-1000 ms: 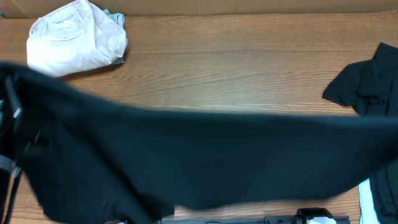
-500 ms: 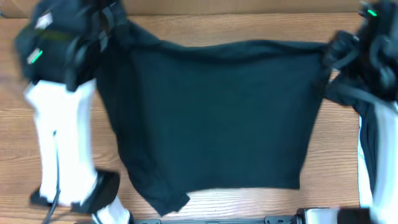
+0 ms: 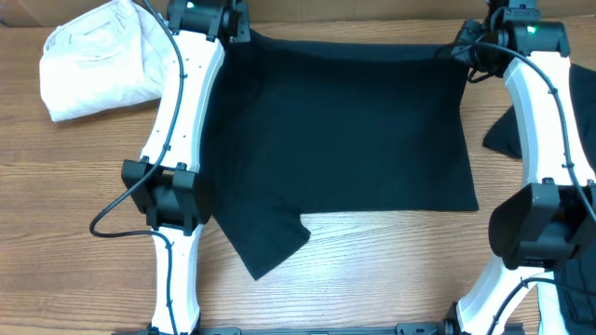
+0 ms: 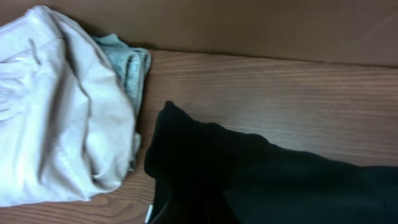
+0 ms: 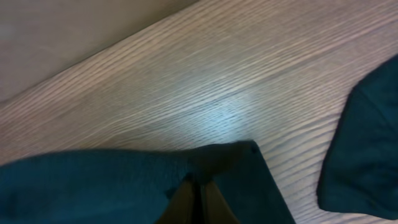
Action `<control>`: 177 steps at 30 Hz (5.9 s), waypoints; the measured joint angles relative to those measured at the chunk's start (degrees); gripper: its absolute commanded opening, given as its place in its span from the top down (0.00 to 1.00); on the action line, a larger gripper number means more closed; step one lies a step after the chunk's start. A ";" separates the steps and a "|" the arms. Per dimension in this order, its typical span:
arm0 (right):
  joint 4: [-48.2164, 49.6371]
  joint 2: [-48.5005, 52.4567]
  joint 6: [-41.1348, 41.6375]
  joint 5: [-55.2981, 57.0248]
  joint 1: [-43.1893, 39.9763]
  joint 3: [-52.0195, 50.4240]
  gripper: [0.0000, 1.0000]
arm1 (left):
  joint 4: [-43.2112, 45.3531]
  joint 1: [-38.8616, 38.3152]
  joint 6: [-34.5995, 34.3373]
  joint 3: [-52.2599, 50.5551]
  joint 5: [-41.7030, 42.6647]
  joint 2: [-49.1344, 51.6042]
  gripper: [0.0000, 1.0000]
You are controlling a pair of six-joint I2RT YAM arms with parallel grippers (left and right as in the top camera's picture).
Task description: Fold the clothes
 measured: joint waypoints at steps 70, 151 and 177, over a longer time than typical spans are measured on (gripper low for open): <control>-23.89 -41.00 0.72 -8.41 -4.26 -31.78 0.07 | -22.91 -8.79 -10.84 -45.20 16.90 -45.20 0.00; 14.23 -24.76 15.26 -6.10 -4.28 -69.57 0.60 | 2.47 4.17 -7.39 -75.43 22.36 -52.00 0.96; -11.26 -31.65 16.76 -3.08 -4.26 -55.78 0.96 | -6.10 4.17 -8.33 -72.70 11.37 -52.00 0.96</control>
